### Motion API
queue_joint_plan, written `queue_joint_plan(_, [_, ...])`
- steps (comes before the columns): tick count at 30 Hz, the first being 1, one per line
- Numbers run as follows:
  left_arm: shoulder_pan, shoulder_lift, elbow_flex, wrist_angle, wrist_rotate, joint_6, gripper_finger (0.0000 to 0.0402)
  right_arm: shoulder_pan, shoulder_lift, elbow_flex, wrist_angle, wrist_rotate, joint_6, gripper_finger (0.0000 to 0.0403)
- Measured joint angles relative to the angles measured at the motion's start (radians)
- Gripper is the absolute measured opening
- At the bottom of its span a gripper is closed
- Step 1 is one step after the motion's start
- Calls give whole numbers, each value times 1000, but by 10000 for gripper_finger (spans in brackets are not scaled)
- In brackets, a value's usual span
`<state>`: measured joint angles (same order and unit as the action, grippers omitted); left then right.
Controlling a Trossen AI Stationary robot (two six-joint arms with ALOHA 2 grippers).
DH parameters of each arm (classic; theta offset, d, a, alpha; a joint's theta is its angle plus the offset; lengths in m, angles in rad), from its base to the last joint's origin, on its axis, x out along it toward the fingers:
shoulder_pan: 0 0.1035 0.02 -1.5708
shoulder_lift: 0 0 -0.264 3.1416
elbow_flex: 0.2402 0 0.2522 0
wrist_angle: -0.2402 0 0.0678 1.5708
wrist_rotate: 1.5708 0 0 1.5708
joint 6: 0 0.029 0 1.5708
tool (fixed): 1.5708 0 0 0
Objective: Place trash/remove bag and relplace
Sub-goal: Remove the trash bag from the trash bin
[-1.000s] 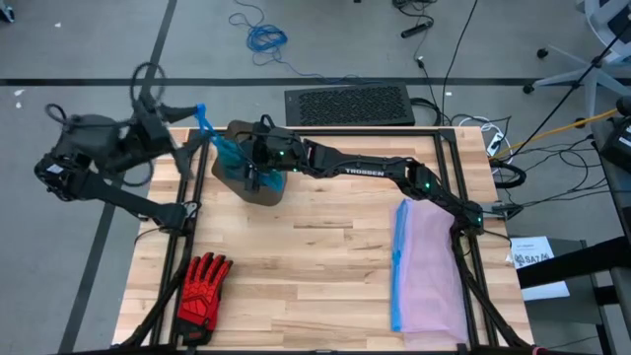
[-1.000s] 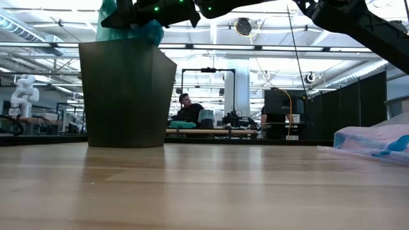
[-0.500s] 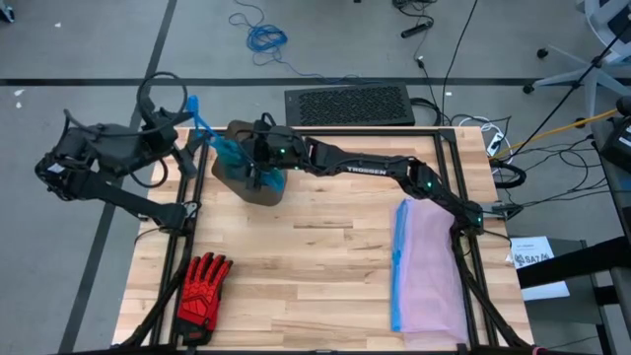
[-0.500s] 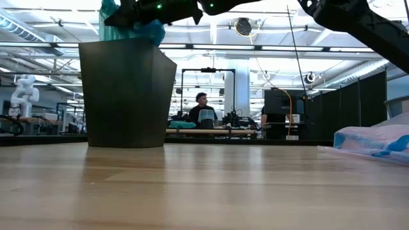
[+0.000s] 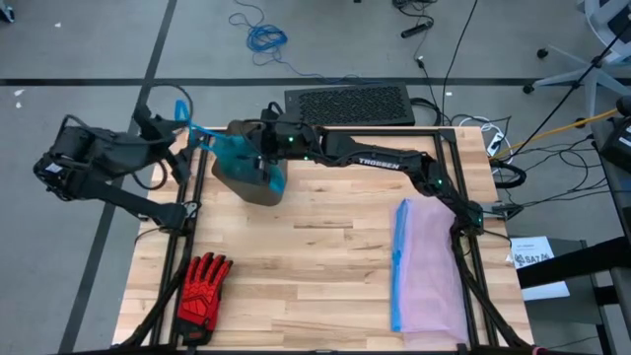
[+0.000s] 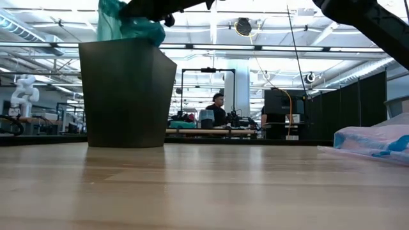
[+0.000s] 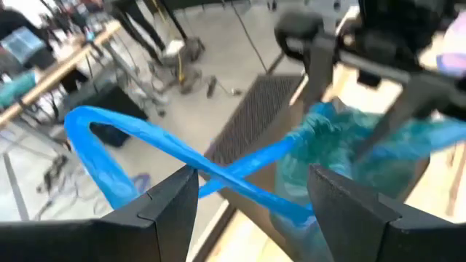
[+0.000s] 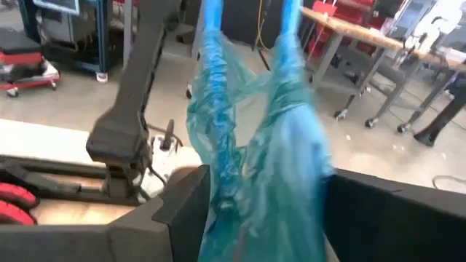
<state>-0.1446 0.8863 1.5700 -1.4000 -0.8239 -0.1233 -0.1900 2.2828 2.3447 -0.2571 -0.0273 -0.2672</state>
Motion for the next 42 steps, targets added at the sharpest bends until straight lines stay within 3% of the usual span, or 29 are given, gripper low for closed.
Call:
queue_joint_plan(14, [0,15,-28,-113,20,-161,249,-14,-67,0,-128,0,-49,215])
queue_joint_plan(20, [0,15,-29,-109,118,-206,249,-26,-140,0,-212,-3,-60,215])
queue_joint_plan(27, [0,14,-29,-108,222,-257,249,23,-154,1,-289,-129,-149,215])
queue_joint_plan(30, [0,14,-29,-87,222,-257,249,78,-111,1,-229,-95,-238,215])
queue_joint_plan(36, [-2,15,-29,-61,224,-257,249,134,2,0,90,148,-391,214])
queue_joint_plan(42, [-2,15,-29,-38,229,-255,249,107,93,-1,367,215,-393,182])
